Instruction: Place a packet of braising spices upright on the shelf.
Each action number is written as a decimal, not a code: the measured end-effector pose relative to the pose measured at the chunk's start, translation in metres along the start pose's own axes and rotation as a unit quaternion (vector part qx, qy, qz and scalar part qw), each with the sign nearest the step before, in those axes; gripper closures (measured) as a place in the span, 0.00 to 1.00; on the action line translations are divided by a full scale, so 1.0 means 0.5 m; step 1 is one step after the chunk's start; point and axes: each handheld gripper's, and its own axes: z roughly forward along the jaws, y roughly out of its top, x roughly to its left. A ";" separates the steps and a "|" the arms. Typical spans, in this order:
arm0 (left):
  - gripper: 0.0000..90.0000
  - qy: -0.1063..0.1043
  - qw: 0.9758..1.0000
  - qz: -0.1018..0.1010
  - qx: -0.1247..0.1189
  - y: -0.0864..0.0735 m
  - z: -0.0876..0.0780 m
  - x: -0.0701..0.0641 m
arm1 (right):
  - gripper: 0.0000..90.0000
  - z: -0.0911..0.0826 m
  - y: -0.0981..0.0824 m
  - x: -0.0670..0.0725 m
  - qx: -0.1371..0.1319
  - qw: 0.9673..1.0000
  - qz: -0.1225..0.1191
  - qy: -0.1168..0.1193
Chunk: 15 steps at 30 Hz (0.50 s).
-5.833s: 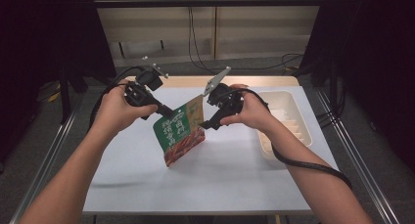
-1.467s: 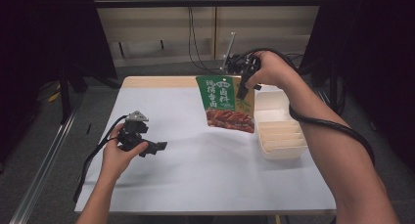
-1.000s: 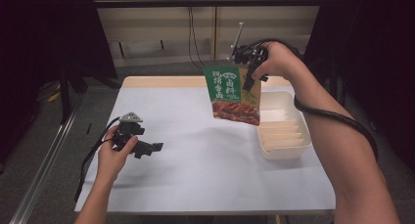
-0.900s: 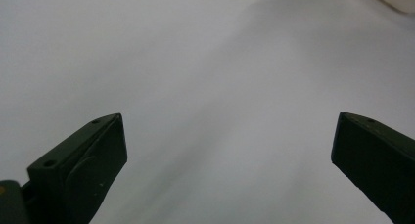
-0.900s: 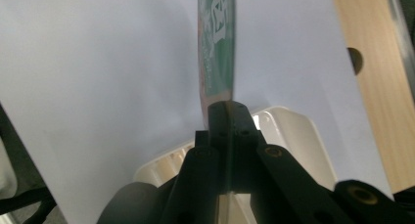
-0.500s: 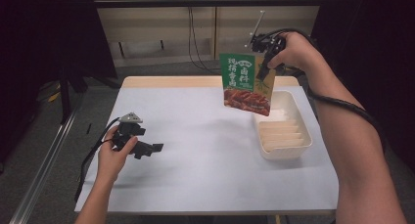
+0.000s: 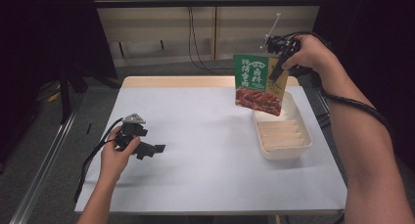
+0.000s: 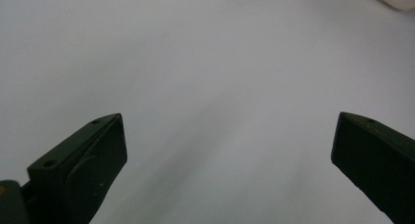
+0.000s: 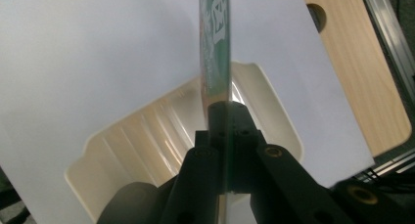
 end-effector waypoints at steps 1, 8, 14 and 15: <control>0.00 0.000 1.000 0.001 0.002 0.000 0.000 0.001 | 1.00 -0.002 -0.006 -0.003 0.003 1.000 0.000 -0.004; 0.00 -0.004 1.000 0.000 0.007 -0.002 0.005 0.000 | 1.00 -0.013 -0.041 -0.010 -0.002 1.000 0.008 -0.007; 0.00 -0.005 1.000 0.000 0.007 -0.001 0.007 -0.001 | 1.00 -0.022 -0.065 -0.008 0.000 1.000 0.019 -0.009; 0.00 -0.008 1.000 0.000 0.008 -0.001 0.006 0.000 | 1.00 -0.024 -0.073 -0.009 -0.002 1.000 0.022 -0.006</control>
